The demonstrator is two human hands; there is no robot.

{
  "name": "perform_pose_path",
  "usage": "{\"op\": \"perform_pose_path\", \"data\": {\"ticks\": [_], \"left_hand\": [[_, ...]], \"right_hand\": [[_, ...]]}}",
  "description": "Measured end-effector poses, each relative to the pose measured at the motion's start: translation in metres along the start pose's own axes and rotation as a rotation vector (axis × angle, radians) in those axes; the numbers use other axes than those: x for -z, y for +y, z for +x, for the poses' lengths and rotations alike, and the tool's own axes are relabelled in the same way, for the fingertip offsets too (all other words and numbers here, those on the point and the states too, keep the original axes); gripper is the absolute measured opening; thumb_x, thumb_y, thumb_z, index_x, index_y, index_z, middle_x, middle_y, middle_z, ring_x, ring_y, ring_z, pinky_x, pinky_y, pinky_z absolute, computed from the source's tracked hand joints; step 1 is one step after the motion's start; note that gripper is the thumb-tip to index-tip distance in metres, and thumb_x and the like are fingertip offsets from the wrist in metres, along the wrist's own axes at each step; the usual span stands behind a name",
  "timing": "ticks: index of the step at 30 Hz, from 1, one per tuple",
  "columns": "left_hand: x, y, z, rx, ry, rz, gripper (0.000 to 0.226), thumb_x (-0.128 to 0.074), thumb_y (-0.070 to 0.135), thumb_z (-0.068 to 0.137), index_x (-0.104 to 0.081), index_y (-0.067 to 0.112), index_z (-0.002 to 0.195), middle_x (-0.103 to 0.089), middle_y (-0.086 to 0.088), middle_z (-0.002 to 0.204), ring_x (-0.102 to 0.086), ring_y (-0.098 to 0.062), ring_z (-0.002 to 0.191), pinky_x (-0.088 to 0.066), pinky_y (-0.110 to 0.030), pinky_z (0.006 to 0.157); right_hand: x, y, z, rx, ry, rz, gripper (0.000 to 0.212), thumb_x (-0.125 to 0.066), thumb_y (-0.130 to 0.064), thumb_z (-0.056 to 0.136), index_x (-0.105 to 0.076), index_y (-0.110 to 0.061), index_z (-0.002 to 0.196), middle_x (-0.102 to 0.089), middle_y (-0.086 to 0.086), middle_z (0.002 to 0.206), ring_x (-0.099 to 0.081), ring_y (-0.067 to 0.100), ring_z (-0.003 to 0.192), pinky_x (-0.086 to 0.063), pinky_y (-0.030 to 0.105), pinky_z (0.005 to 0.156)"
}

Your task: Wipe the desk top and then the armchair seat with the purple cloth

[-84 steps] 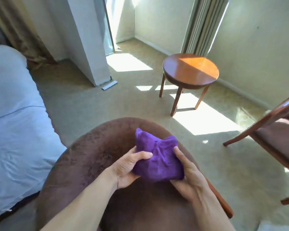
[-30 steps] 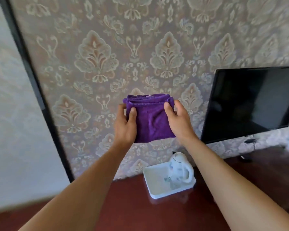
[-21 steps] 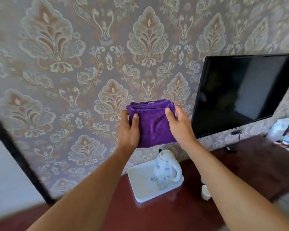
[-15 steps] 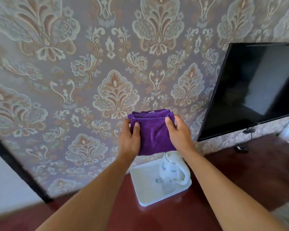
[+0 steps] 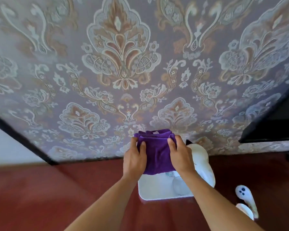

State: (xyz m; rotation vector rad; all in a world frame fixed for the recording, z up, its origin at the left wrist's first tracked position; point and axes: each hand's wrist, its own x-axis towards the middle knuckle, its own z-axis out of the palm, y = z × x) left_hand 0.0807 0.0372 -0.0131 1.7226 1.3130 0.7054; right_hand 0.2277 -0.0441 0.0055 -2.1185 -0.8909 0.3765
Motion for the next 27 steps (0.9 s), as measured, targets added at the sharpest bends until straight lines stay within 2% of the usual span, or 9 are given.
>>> {"op": "perform_pose_path", "data": {"ticks": [2,5,10,13,16,19,22,25,27], "left_hand": [[-0.017,-0.022,-0.004,0.064,0.005,0.097,0.011,-0.039,0.049,0.101,-0.041,0.043,0.109,-0.072,0.003,0.093,-0.068,-0.031,0.086,-0.051,-0.044,0.076],[-0.038,-0.053,-0.008,0.106,0.002,0.262,0.023,-0.037,0.050,0.101,-0.040,0.037,0.120,-0.072,-0.002,0.101,-0.067,-0.036,0.091,-0.049,-0.043,0.075],[-0.064,-0.091,-0.004,0.124,-0.008,0.483,0.026,-0.035,0.052,0.103,-0.040,0.033,0.120,-0.072,-0.001,0.104,-0.068,-0.037,0.093,-0.044,-0.039,0.069],[-0.075,-0.107,-0.001,0.099,-0.049,0.684,0.036,-0.036,0.054,0.102,-0.044,0.030,0.128,-0.073,-0.003,0.094,-0.069,-0.034,0.090,-0.043,-0.037,0.066],[-0.084,-0.120,-0.001,0.051,-0.101,0.830,0.037,-0.044,0.057,0.100,-0.052,0.026,0.119,-0.072,0.001,0.092,-0.068,-0.028,0.090,-0.040,-0.035,0.064],[-0.089,-0.127,0.000,0.025,-0.102,0.872,0.036,-0.049,0.056,0.098,-0.054,0.026,0.116,-0.071,0.003,0.096,-0.067,-0.024,0.093,-0.039,-0.034,0.063],[-0.090,-0.129,-0.002,-0.033,-0.091,0.895,0.044,-0.055,0.055,0.097,-0.046,0.027,0.129,-0.065,0.004,0.110,-0.061,-0.020,0.101,-0.045,-0.035,0.066],[-0.084,-0.124,0.002,-0.042,-0.057,0.844,0.051,-0.065,0.049,0.093,-0.040,0.027,0.131,-0.049,0.002,0.119,-0.059,-0.018,0.099,-0.045,-0.032,0.061],[-0.079,-0.120,-0.001,-0.029,-0.075,0.794,0.049,-0.065,0.047,0.093,-0.041,0.027,0.130,-0.048,0.002,0.118,-0.062,-0.018,0.095,-0.045,-0.032,0.062]], "right_hand": [[-0.018,0.023,0.000,0.001,-0.046,-0.068,0.035,-0.036,-0.050,0.105,-0.054,-0.025,0.122,-0.066,0.009,0.084,-0.065,0.041,0.089,-0.039,0.036,0.067],[-0.044,0.052,0.000,0.027,-0.134,-0.168,0.030,-0.035,-0.044,0.107,-0.051,-0.021,0.118,-0.053,0.000,0.073,-0.064,0.040,0.084,-0.038,0.035,0.064],[-0.077,0.089,0.006,0.063,-0.237,-0.291,0.031,-0.036,-0.035,0.109,-0.048,-0.007,0.116,-0.070,0.021,0.089,-0.065,0.044,0.089,-0.047,0.044,0.069],[-0.090,0.102,0.010,0.031,-0.295,-0.392,0.032,-0.042,-0.034,0.107,-0.049,-0.004,0.116,-0.070,0.023,0.097,-0.067,0.042,0.095,-0.047,0.040,0.073],[-0.100,0.112,0.012,0.022,-0.376,-0.531,0.035,-0.050,-0.033,0.105,-0.048,-0.002,0.120,-0.071,0.020,0.105,-0.068,0.038,0.102,-0.048,0.038,0.077],[-0.109,0.118,0.012,-0.001,-0.398,-0.579,0.033,-0.052,-0.030,0.104,-0.046,-0.003,0.122,-0.071,0.019,0.107,-0.069,0.036,0.101,-0.050,0.039,0.077],[-0.113,0.120,0.012,-0.025,-0.415,-0.603,0.029,-0.054,-0.014,0.100,-0.042,-0.003,0.124,-0.070,0.019,0.109,-0.069,0.036,0.102,-0.051,0.039,0.078],[-0.114,0.114,0.015,-0.005,-0.404,-0.617,0.037,-0.054,-0.005,0.095,-0.038,-0.003,0.129,-0.068,0.019,0.111,-0.067,0.036,0.104,-0.052,0.041,0.080],[-0.112,0.108,0.013,-0.008,-0.420,-0.618,0.039,-0.054,-0.006,0.095,-0.039,-0.004,0.131,-0.066,0.019,0.115,-0.066,0.036,0.106,-0.053,0.040,0.081]]}}
